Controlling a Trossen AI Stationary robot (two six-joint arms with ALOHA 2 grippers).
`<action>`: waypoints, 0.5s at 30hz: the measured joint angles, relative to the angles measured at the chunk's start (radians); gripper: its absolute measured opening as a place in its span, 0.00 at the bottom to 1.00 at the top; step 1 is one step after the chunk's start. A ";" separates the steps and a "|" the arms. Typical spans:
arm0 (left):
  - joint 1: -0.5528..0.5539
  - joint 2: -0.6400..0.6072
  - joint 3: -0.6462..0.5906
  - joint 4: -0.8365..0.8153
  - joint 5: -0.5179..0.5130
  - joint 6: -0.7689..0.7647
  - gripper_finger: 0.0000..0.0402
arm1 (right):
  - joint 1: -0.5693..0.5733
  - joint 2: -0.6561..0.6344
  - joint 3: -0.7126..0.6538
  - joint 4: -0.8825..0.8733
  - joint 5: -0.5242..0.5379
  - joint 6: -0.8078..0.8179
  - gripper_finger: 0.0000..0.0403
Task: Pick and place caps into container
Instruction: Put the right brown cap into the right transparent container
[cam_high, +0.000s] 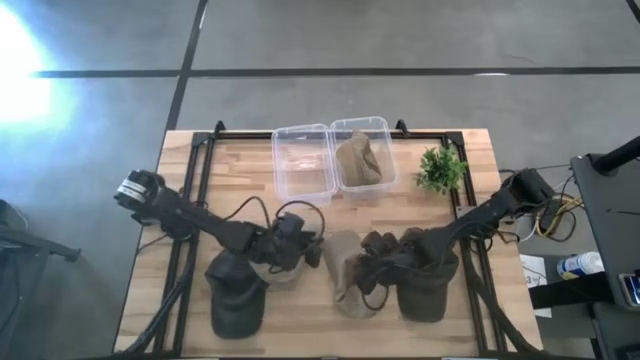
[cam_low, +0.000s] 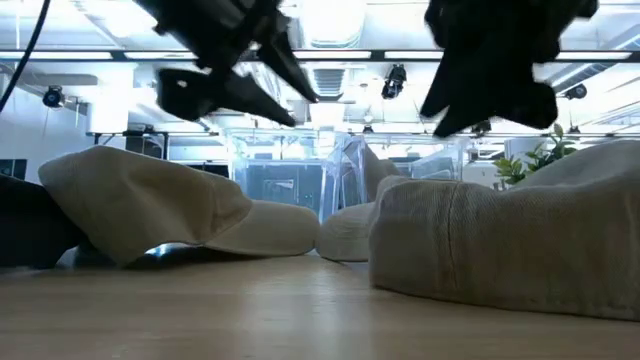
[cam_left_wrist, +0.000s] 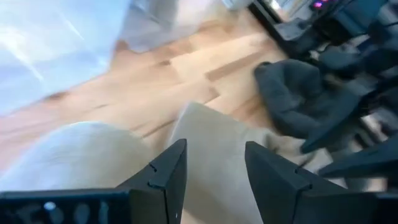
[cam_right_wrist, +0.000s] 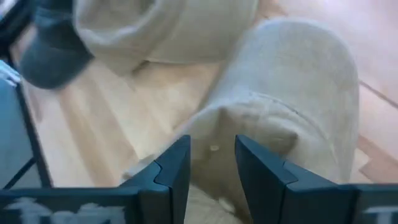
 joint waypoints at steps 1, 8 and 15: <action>0.010 0.004 0.002 0.009 0.034 0.008 0.39 | -0.011 0.023 0.001 0.011 -0.013 0.008 0.30; 0.042 0.046 -0.001 0.000 0.088 0.050 0.39 | -0.031 0.169 0.016 0.028 -0.071 0.026 0.30; 0.079 0.080 -0.003 -0.001 0.196 0.054 0.39 | -0.008 0.257 0.017 0.048 -0.221 -0.145 0.30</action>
